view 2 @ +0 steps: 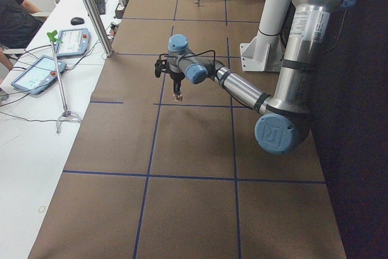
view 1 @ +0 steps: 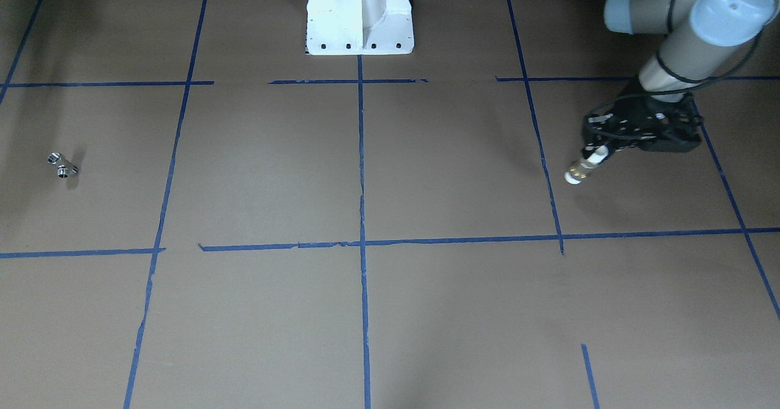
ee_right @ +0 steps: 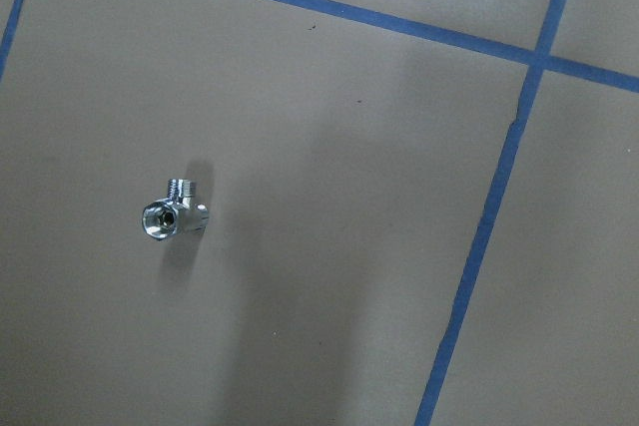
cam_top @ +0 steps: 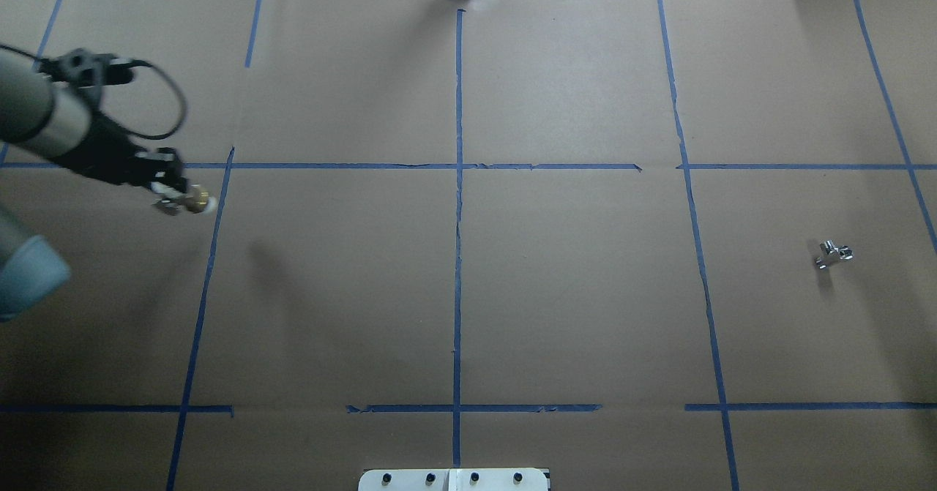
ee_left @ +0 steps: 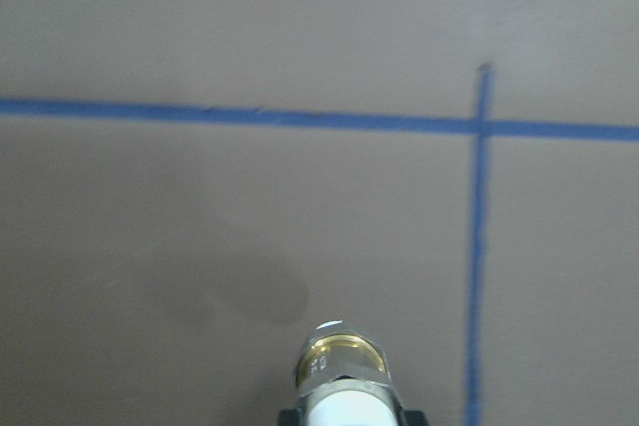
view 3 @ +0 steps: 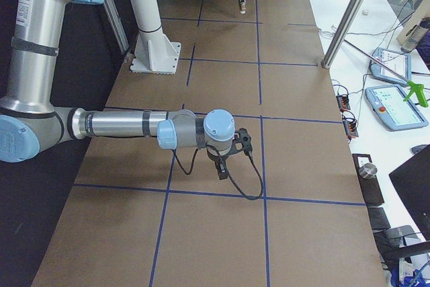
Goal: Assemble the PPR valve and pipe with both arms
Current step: 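Carry the PPR fitting with the left gripper to the table center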
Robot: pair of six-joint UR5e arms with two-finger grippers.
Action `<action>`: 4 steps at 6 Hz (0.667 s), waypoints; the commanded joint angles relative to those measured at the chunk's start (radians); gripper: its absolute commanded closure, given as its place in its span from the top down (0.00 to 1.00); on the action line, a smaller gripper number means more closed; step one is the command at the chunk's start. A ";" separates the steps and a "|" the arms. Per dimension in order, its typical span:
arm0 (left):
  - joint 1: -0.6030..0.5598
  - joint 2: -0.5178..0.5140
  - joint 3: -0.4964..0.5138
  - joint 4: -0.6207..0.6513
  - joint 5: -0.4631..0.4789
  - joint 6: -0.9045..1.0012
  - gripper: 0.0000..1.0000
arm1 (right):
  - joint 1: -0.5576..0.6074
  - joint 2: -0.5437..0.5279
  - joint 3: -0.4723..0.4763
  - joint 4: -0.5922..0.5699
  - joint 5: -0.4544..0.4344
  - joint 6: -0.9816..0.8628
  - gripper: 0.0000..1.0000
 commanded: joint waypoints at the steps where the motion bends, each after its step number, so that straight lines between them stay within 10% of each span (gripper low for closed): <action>1: 0.187 -0.287 -0.002 0.237 0.068 -0.174 0.00 | 0.000 0.003 0.000 0.014 0.000 0.000 1.00; 4: 0.363 -0.666 0.335 0.265 0.274 -0.309 0.00 | 0.000 0.003 0.000 0.030 0.001 0.000 1.00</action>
